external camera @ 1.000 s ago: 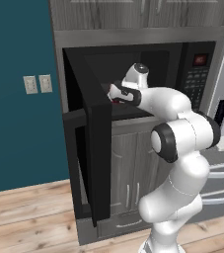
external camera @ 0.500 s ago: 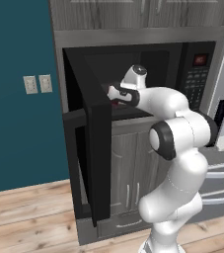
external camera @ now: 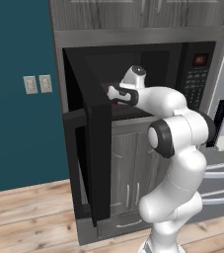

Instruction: Pick the mug from the counter and place it inside the microwave. Then close the microwave.

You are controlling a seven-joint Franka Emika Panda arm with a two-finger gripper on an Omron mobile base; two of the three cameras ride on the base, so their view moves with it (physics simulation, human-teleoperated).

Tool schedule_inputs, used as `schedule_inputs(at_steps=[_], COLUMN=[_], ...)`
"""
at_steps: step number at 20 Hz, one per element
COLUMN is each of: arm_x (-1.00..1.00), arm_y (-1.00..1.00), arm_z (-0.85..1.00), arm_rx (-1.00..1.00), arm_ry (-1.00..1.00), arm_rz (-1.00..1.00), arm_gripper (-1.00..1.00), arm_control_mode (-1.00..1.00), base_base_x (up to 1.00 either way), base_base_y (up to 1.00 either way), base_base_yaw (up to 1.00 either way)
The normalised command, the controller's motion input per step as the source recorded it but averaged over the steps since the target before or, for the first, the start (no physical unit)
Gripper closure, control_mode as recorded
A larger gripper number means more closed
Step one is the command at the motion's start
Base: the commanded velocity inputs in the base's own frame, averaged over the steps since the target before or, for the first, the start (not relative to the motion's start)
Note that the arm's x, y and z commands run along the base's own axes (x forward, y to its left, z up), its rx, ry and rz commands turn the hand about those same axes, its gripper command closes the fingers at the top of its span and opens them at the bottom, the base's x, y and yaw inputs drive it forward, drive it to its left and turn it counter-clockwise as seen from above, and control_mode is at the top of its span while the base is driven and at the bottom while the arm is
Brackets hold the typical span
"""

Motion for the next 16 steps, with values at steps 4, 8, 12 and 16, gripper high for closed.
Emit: schedule_inputs(at_steps=[4, 8, 12, 16], arm_x=[0.19, 0.17, 0.0, 0.0], arm_y=[0.0, 0.0, 0.0, 0.0], arm_z=[-0.03, -0.03, 0.0, 0.0], arm_rx=[0.0, 0.0, 0.0, 0.0], arm_ry=[0.0, 0.0, 0.0, 0.0], arm_rz=[0.0, 0.0, 0.0, 0.0], arm_gripper=[1.0, 1.0, 1.0, 1.0], arm_control_mode=[-1.0, -1.0, -1.0, -1.0], base_base_x=[0.0, 0.0, 0.0, 0.0], base_base_y=[0.0, 0.0, 0.0, 0.0], base_base_yaw=[0.0, 0.0, 0.0, 0.0])
